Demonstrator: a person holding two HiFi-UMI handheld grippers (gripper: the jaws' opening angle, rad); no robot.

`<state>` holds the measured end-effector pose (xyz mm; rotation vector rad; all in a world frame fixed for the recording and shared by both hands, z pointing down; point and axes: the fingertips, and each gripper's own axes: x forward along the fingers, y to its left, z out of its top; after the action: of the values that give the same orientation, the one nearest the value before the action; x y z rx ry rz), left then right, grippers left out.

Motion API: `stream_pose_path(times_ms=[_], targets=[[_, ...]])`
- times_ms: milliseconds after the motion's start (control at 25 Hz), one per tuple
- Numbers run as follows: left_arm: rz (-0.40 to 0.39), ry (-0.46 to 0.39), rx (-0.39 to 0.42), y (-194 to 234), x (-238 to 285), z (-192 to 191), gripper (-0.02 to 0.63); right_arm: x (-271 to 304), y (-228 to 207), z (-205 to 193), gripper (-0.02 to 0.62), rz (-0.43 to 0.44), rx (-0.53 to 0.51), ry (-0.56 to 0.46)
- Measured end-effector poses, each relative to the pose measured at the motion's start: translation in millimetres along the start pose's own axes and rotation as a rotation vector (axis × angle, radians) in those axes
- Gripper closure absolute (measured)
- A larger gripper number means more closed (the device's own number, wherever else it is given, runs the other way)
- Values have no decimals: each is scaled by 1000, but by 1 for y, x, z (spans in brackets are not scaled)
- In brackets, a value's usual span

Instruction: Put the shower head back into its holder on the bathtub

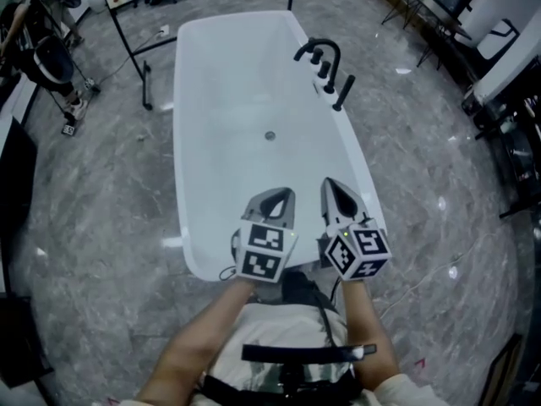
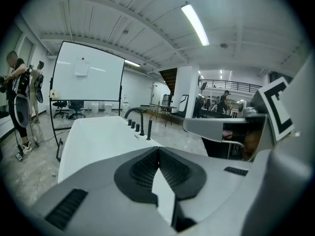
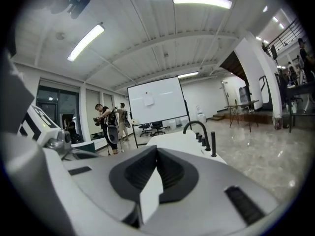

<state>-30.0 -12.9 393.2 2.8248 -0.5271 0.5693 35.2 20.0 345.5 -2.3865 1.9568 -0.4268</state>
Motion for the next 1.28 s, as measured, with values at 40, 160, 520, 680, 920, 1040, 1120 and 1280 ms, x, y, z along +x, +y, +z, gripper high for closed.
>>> stream_pose_path(times_ms=[40, 160, 520, 680, 920, 1040, 1120, 1280], targets=[[-8, -7, 13, -4, -8, 0, 591, -6, 9, -2, 584, -1, -4, -4], [-34, -22, 24, -14, -27, -5, 591, -23, 31, -11, 584, -8, 3, -6], [-106, -53, 52, -40, -61, -8, 591, -63, 65, -21, 584, -54, -33, -13], [-114, -59, 55, -49, -66, -6, 591, -75, 70, -13, 584, -68, -76, -23], [-126, -82, 93, -64, -70, -2, 591, -83, 73, -5, 584, -65, -99, -45], [-126, -91, 105, -68, -74, -1, 591, -86, 72, -6, 585, -67, -93, -52], [-127, -86, 106, -70, -75, -2, 591, -90, 71, -7, 584, -71, -85, -52], [-131, -74, 108, -71, -73, -5, 591, -91, 69, -9, 586, -70, -80, -52]])
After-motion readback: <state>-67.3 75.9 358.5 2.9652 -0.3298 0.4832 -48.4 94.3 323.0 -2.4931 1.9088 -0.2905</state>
